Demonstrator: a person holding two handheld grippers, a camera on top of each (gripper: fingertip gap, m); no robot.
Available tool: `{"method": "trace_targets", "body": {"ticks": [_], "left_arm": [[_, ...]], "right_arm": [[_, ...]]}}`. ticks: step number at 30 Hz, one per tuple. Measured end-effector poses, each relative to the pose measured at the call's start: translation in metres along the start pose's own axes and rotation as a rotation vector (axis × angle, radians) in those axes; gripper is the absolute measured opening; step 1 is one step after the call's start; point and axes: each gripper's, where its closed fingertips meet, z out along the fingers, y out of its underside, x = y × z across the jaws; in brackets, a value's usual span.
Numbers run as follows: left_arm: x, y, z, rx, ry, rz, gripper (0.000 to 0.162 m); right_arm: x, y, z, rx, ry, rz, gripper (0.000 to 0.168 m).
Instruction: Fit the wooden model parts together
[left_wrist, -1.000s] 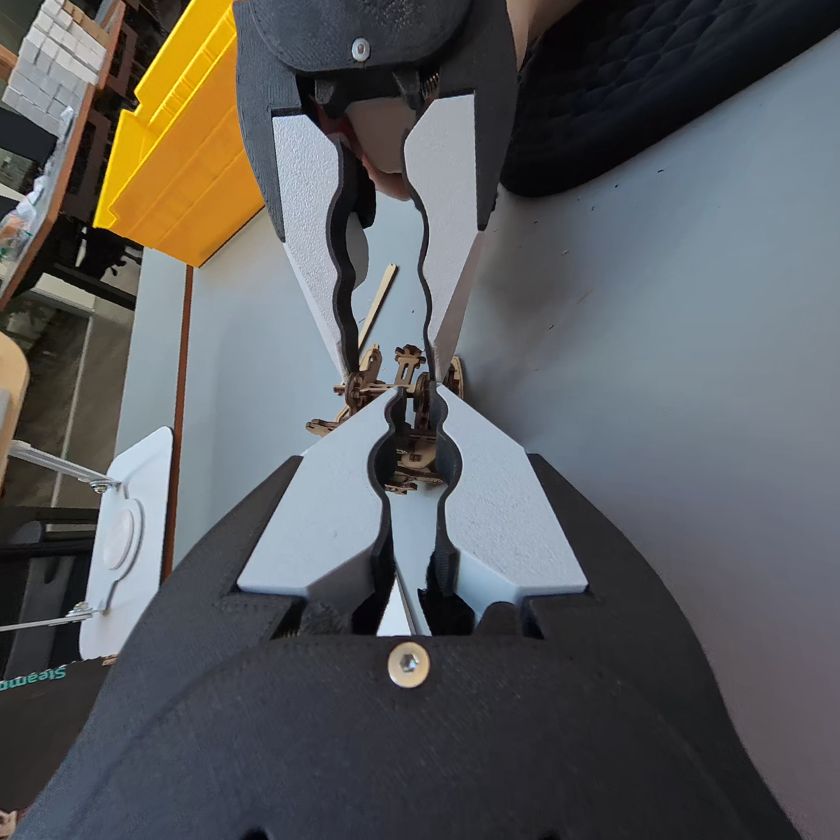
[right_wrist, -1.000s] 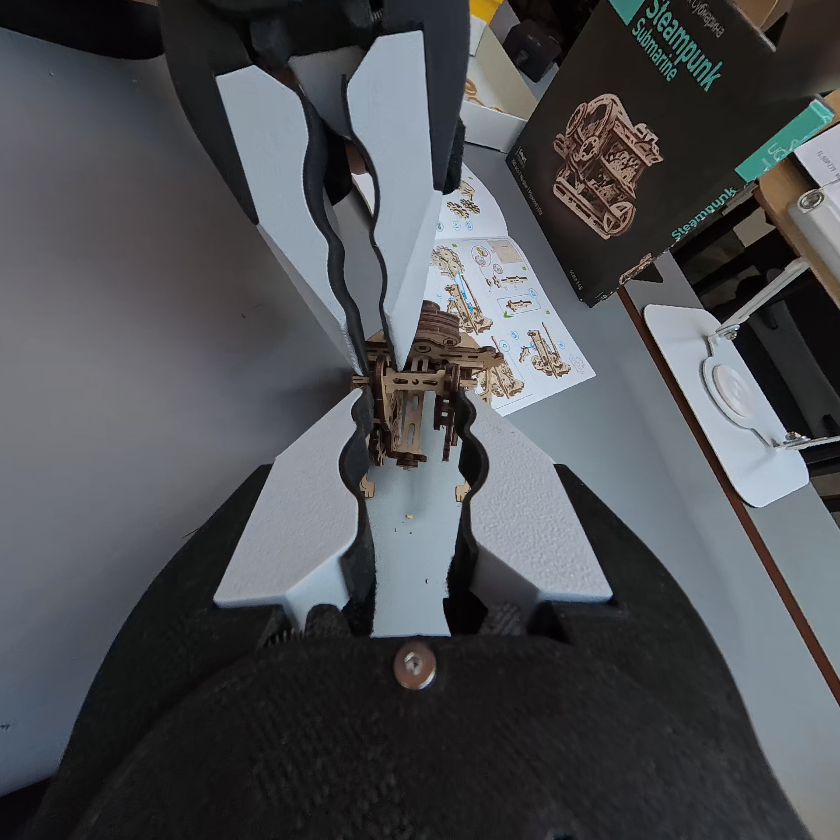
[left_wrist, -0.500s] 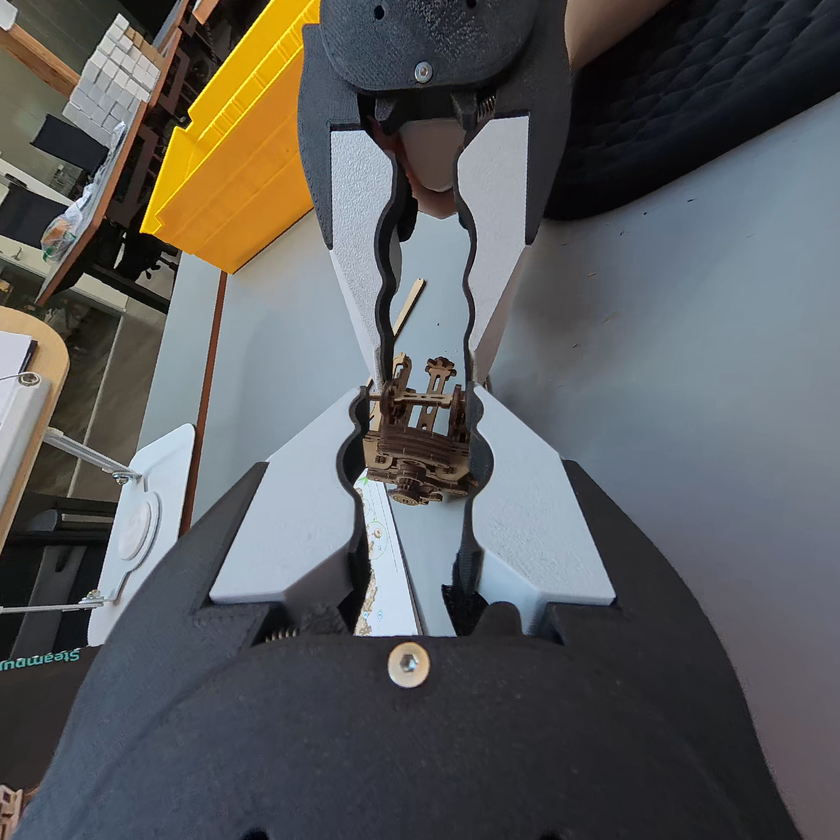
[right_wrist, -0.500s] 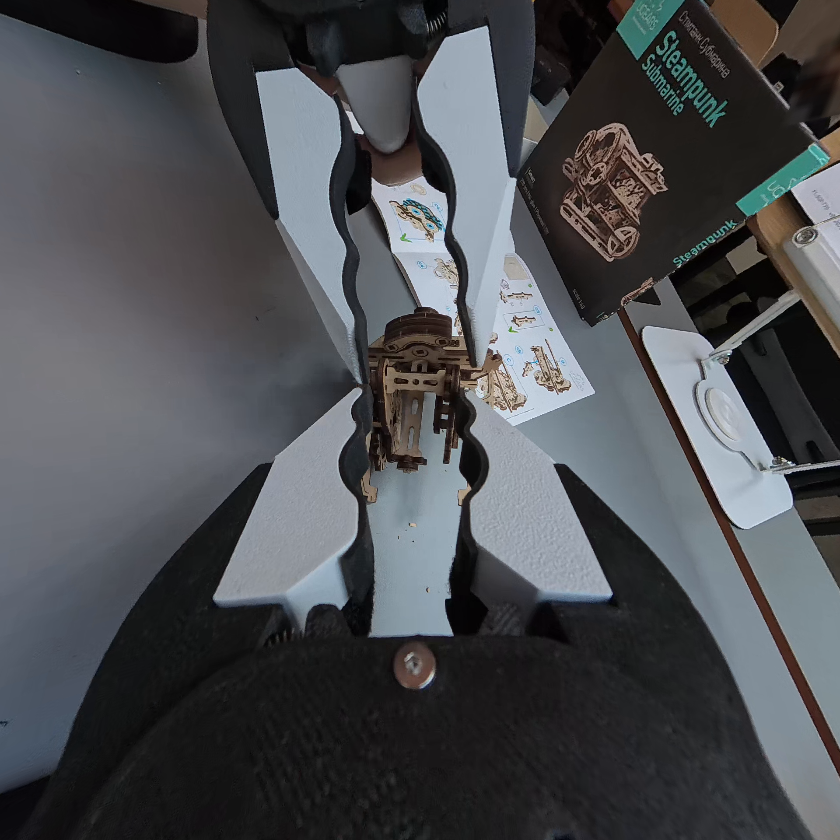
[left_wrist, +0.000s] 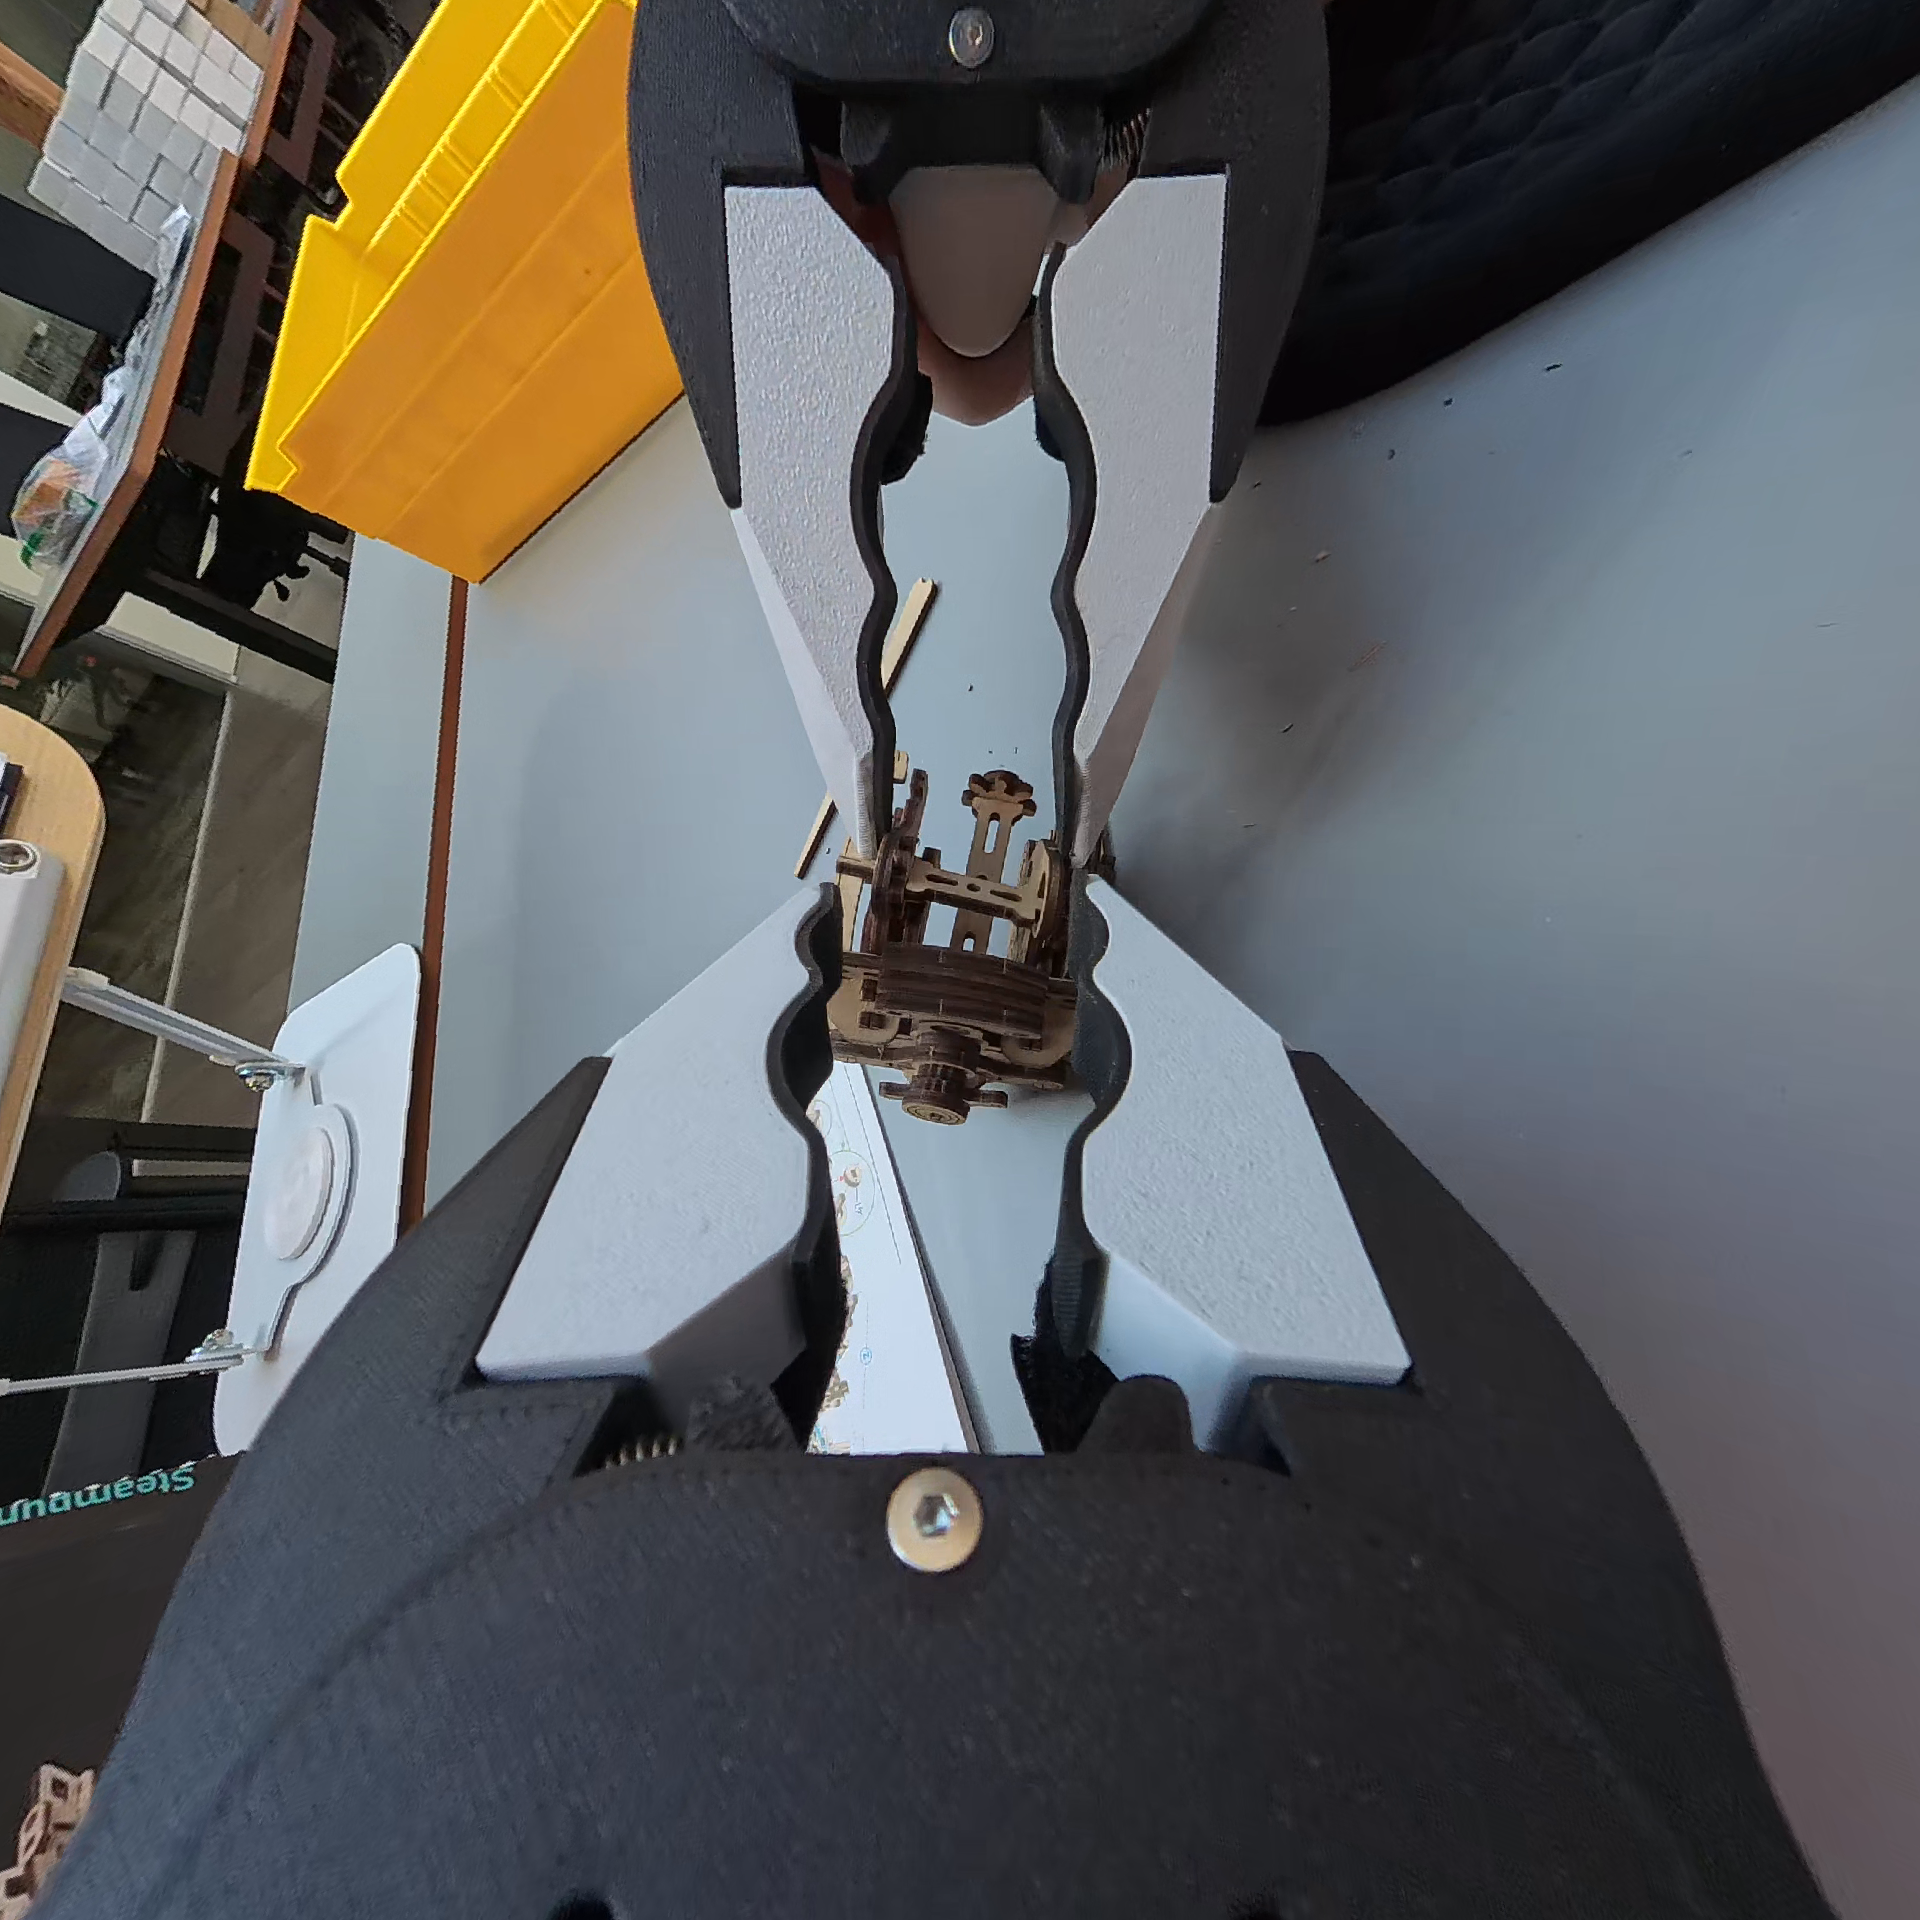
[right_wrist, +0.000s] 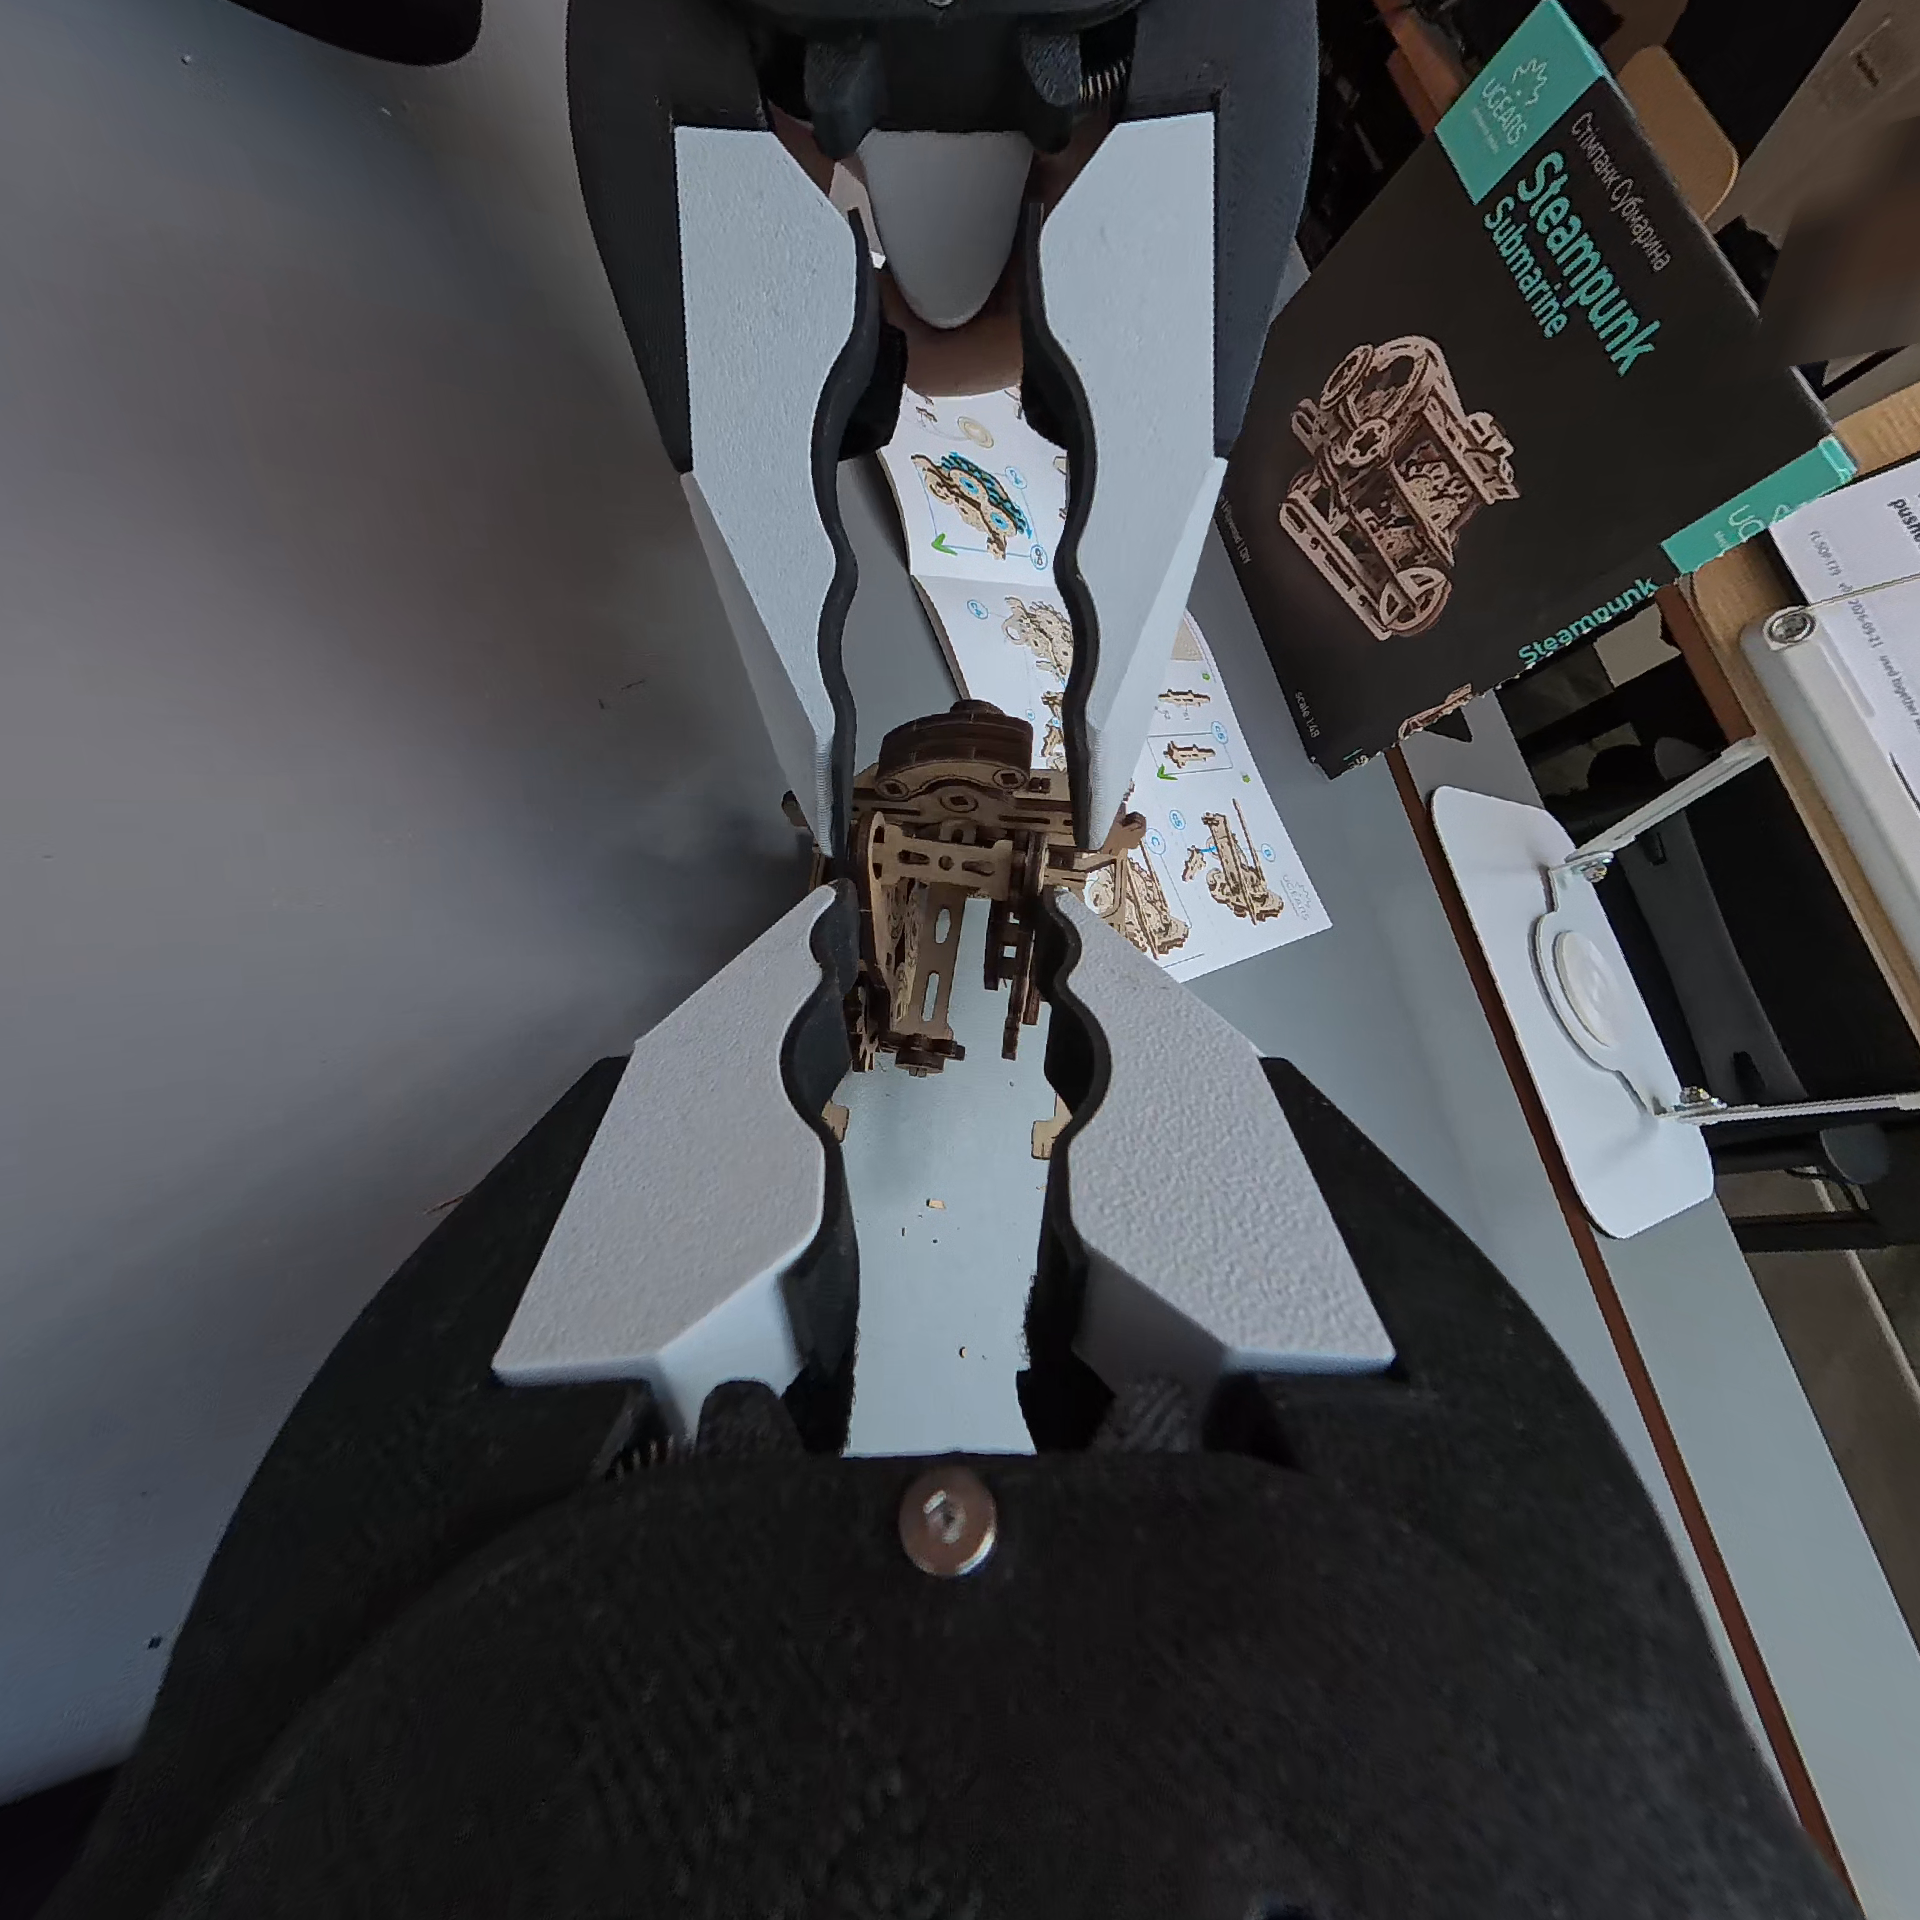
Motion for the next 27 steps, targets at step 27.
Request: {"method": "trace_targets", "body": {"ticks": [27], "left_arm": [[0.0028,-0.0068,0.0017,0.045,0.027,-0.036,0.036]], "right_arm": [[0.0014,0.0017,0.0011,0.019,0.0,0.006,0.031]]}}
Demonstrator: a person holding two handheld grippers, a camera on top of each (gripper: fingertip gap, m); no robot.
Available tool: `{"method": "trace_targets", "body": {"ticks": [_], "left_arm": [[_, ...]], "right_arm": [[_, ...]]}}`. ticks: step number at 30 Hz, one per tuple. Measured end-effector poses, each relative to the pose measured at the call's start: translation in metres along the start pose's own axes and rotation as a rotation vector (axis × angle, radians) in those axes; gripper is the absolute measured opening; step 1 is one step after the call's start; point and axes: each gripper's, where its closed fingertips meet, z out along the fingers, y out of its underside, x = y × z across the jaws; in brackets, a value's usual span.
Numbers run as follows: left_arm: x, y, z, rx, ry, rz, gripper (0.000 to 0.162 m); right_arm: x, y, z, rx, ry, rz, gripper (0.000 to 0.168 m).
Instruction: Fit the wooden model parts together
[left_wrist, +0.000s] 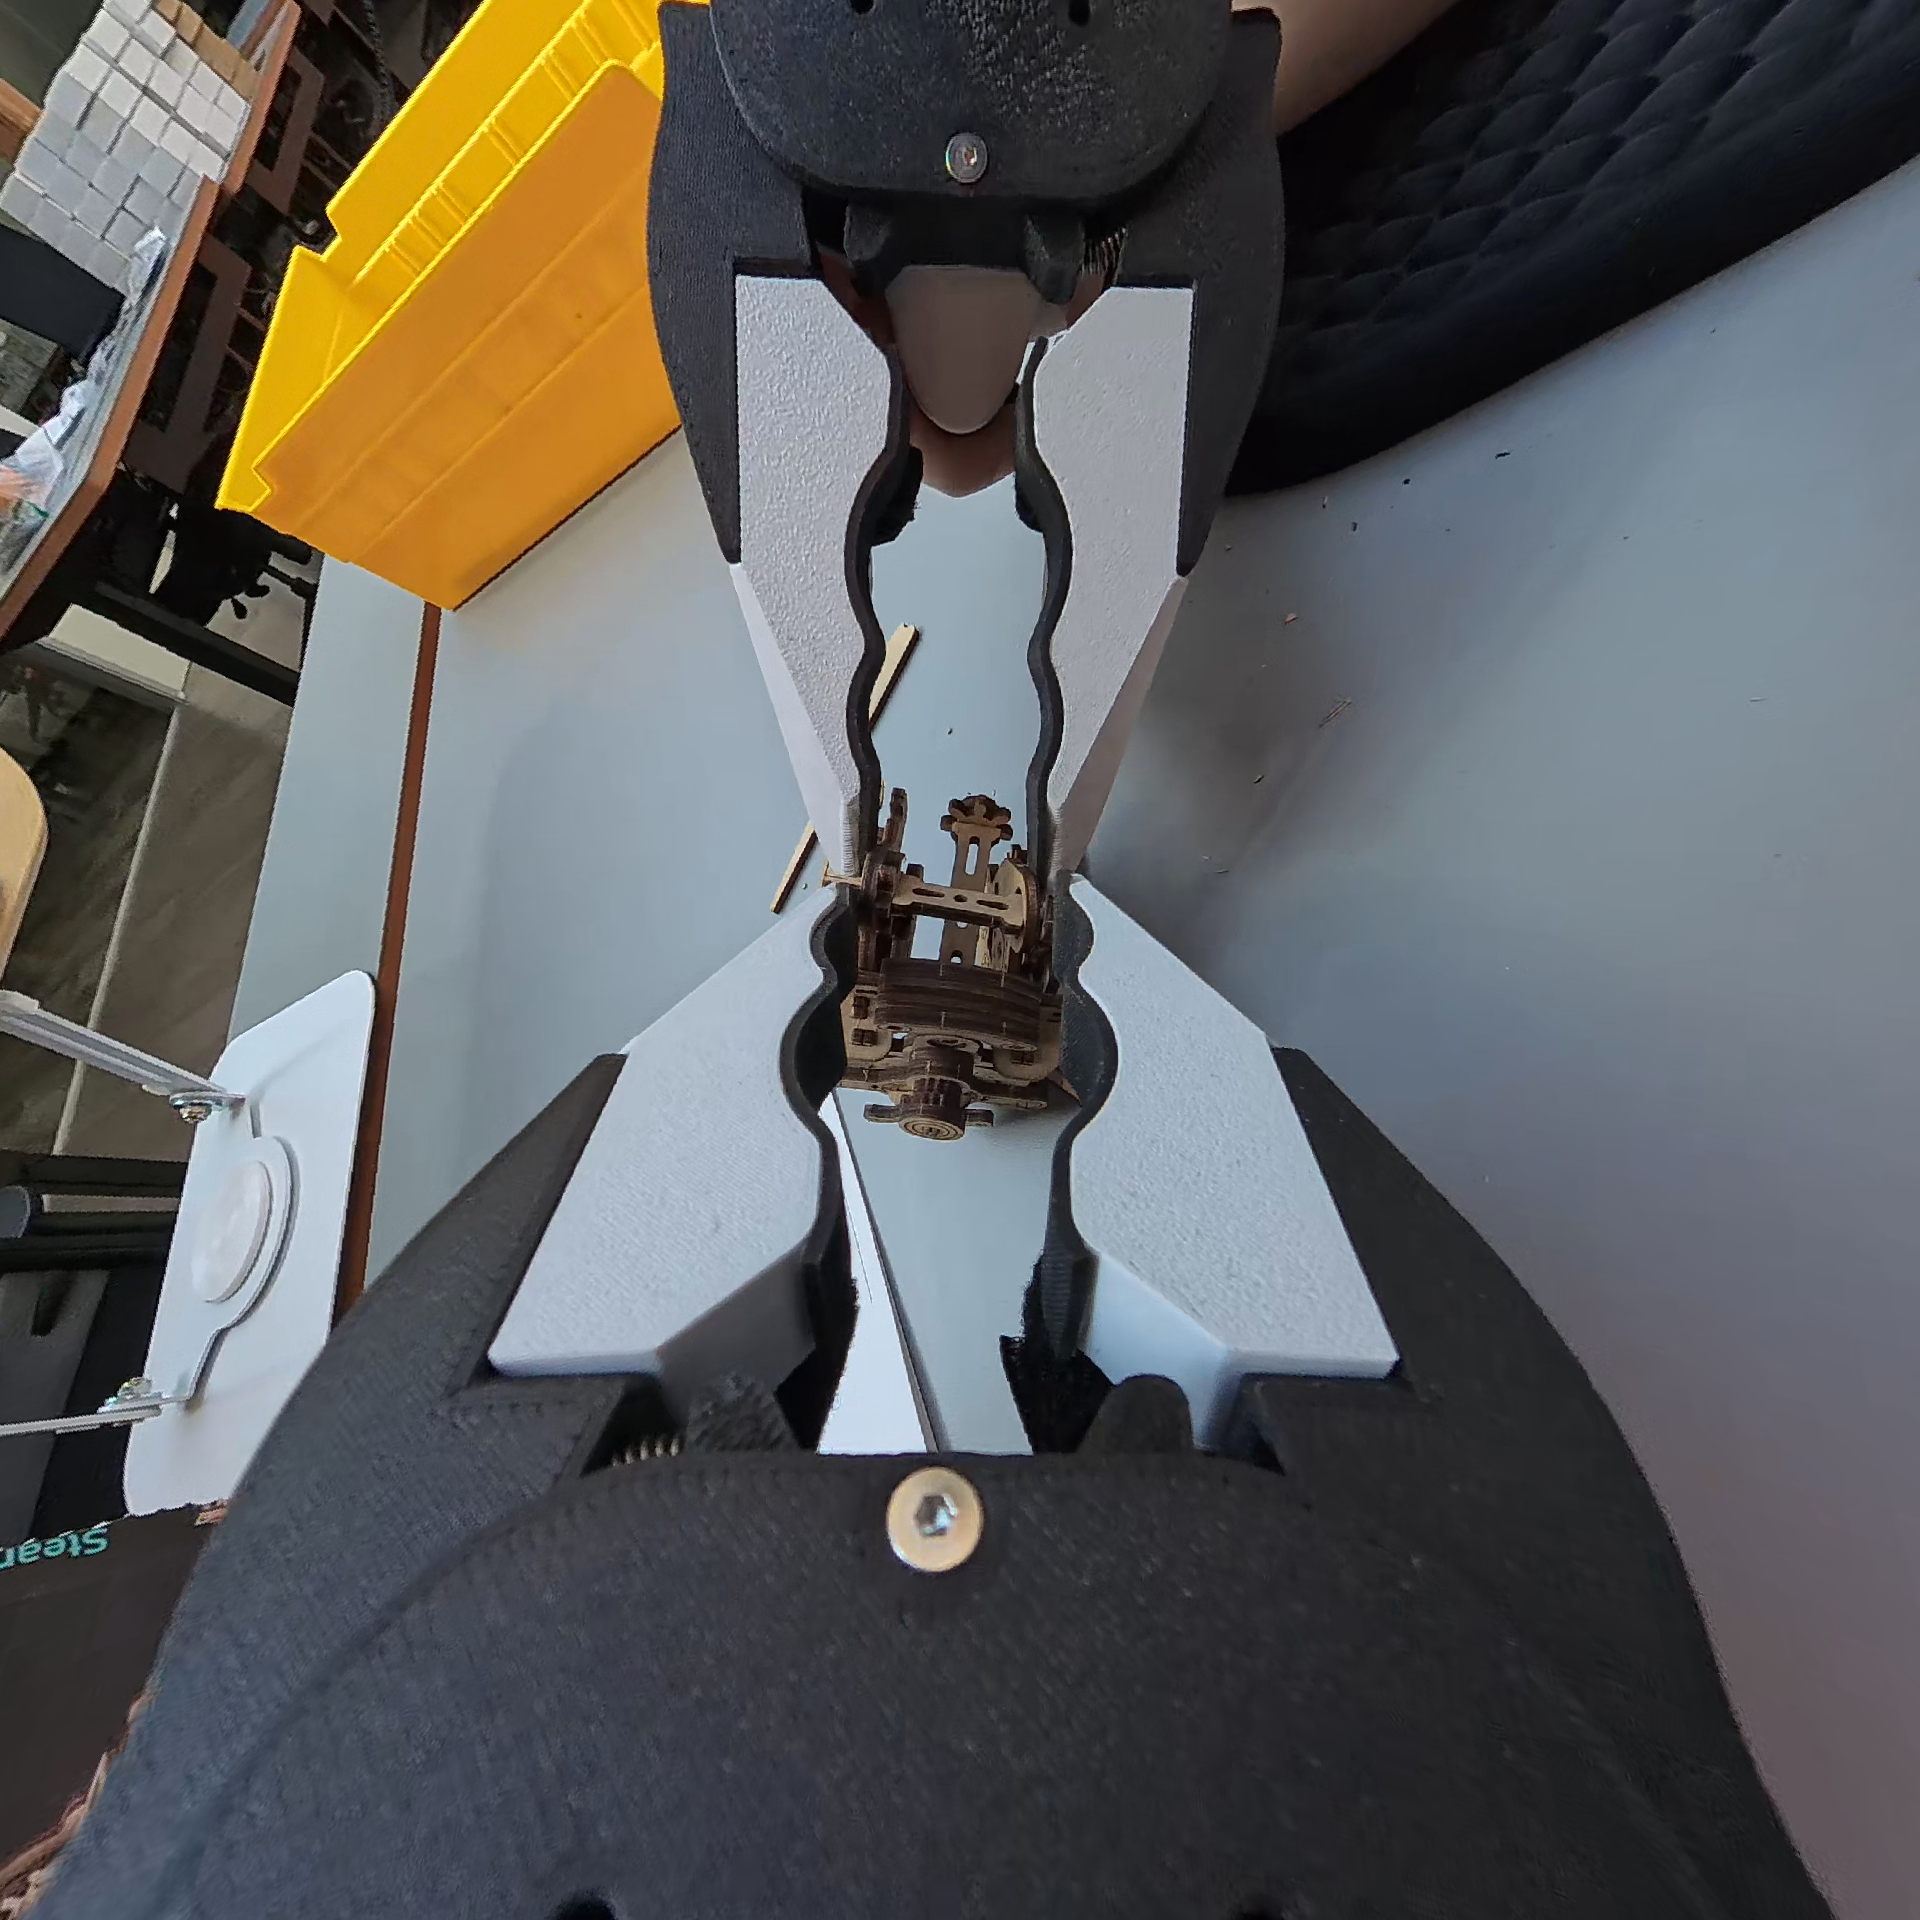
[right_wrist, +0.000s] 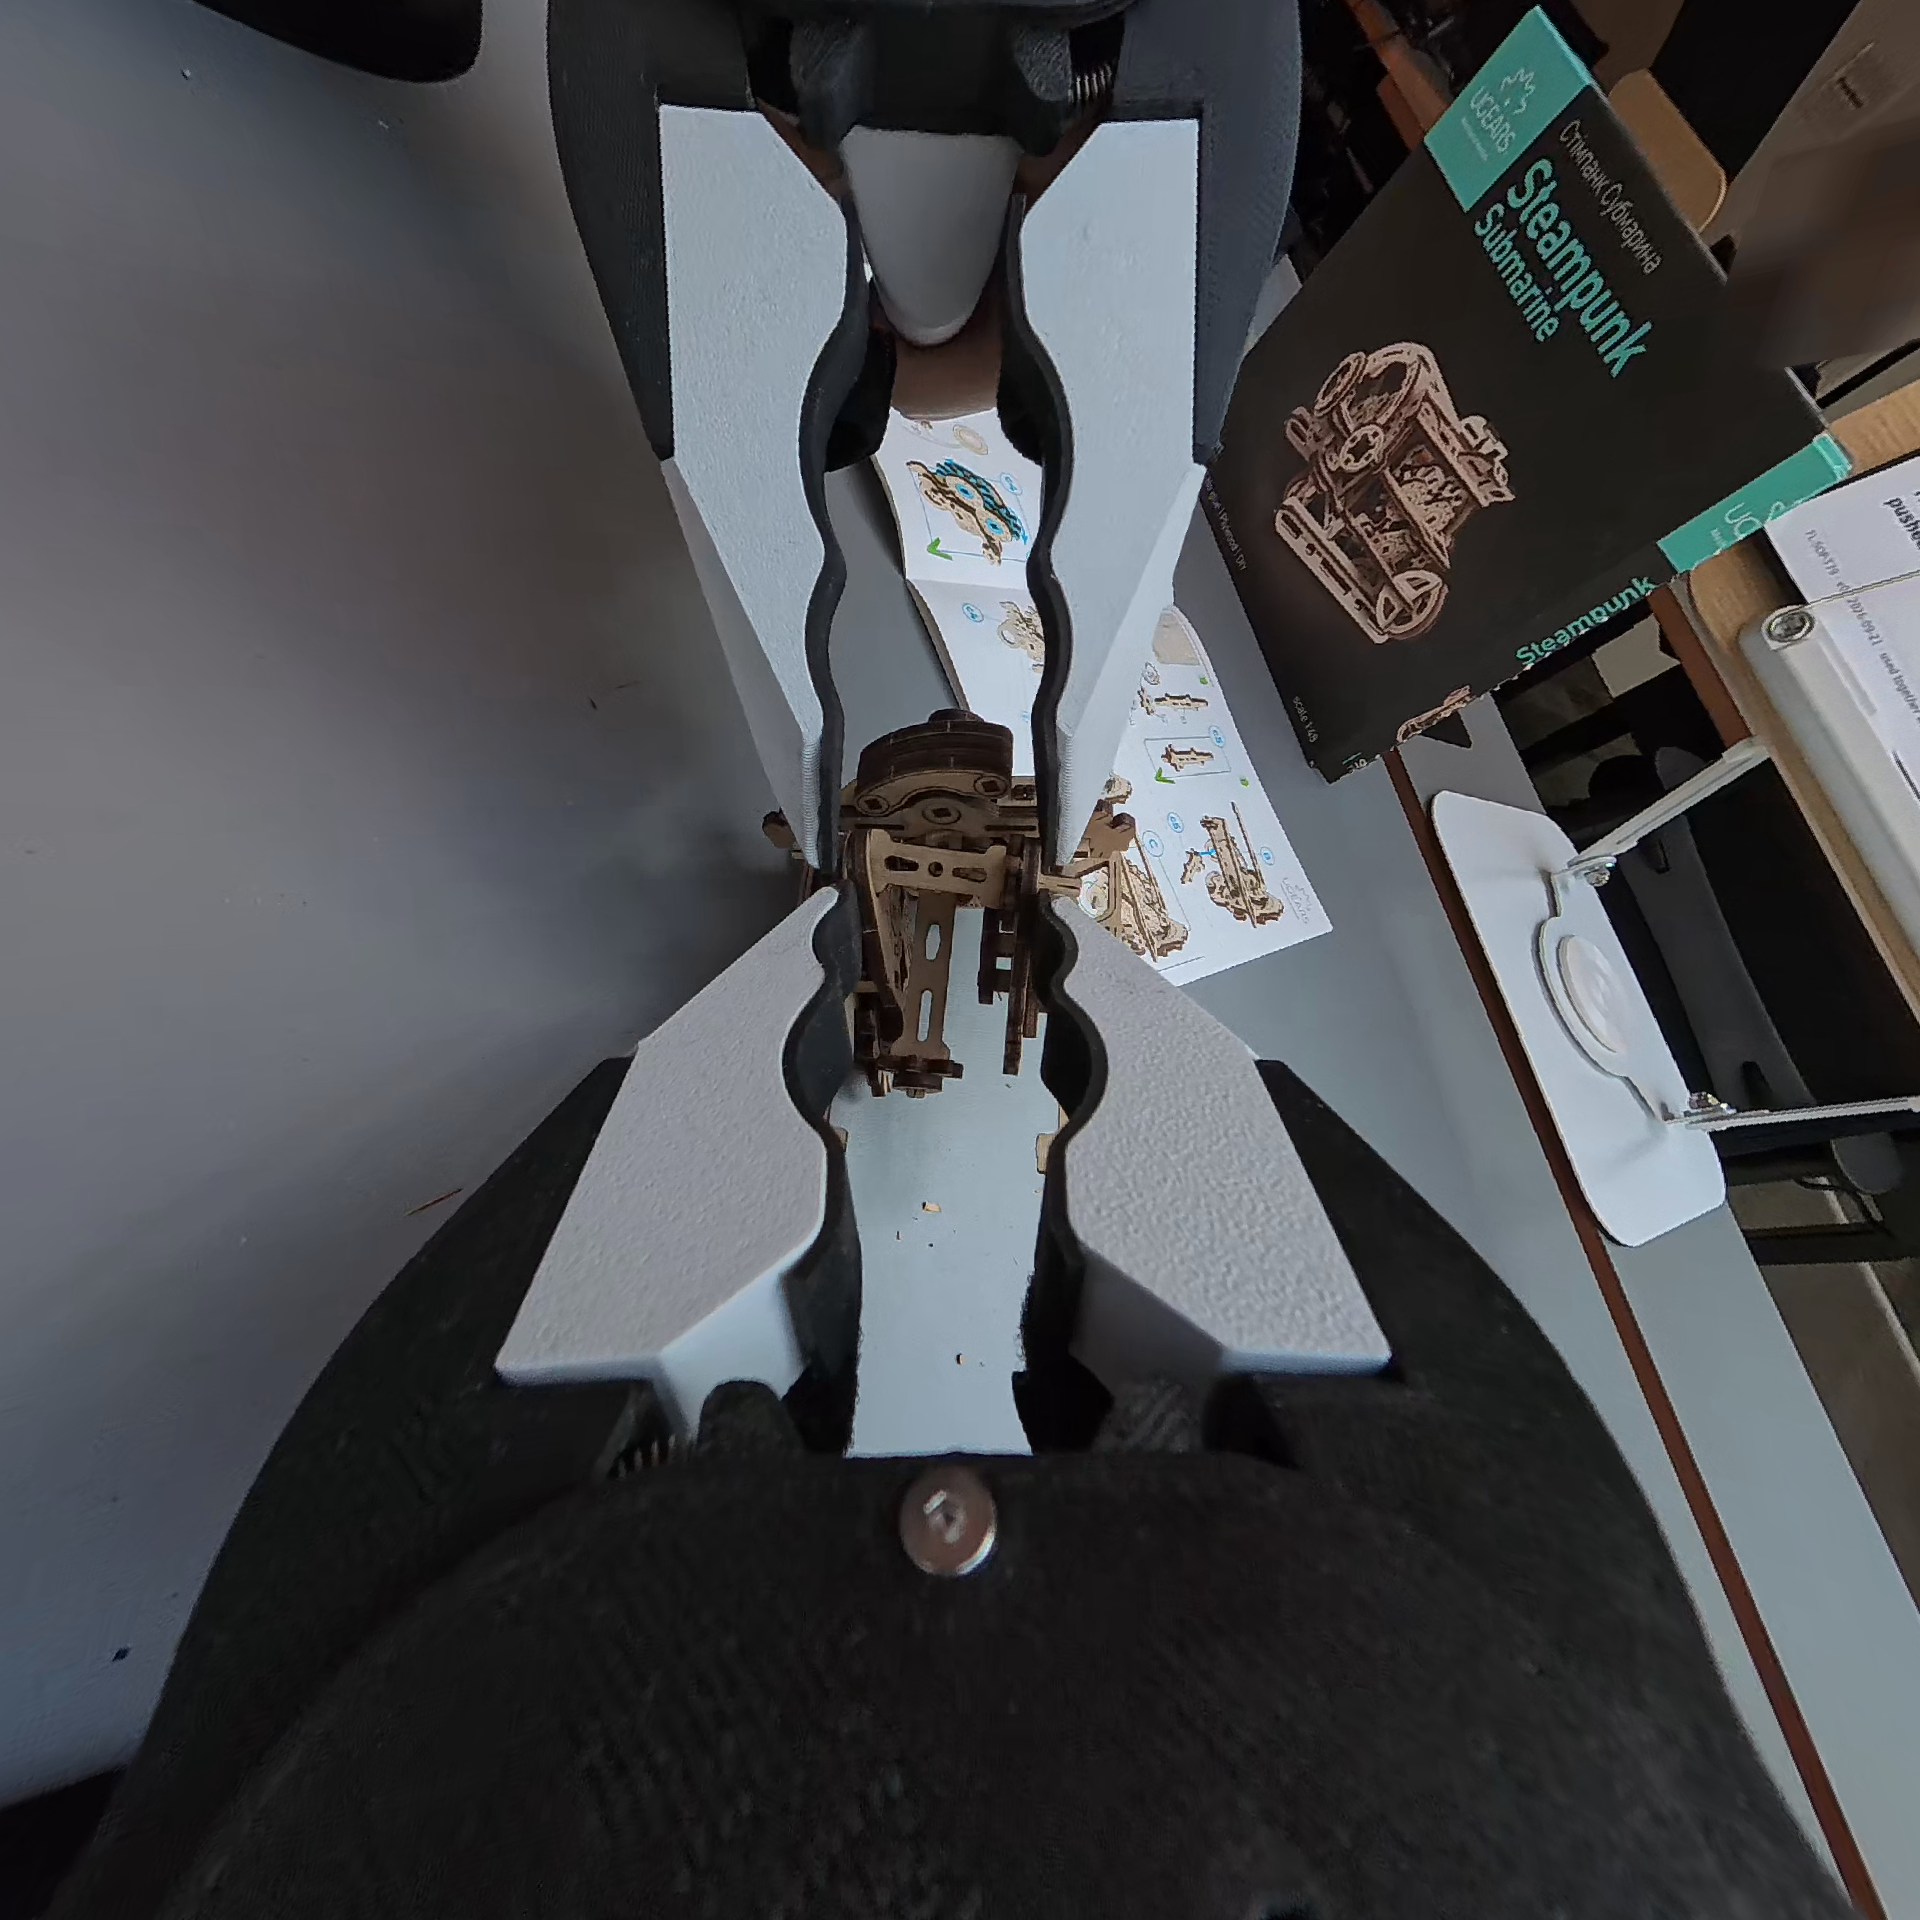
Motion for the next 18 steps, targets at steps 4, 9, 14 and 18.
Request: {"method": "trace_targets", "body": {"ticks": [4,9,14,18], "left_arm": [[0.0,-0.001,-0.002,0.007,-0.004,0.013,0.037],[-0.001,0.0,-0.002,-0.011,-0.019,0.055,0.04],[-0.003,0.001,-0.005,-0.048,-0.03,0.094,0.043],[-0.004,0.009,-0.006,-0.108,-0.031,0.123,0.045]], "right_arm": [[-0.001,0.0,-0.001,0.012,-0.02,0.028,0.031],[-0.001,0.0,0.0,0.011,-0.025,0.03,0.031],[0.0,0.001,0.0,0.011,-0.028,0.038,0.031],[0.0,0.002,-0.001,0.011,-0.034,0.051,0.031]]}}
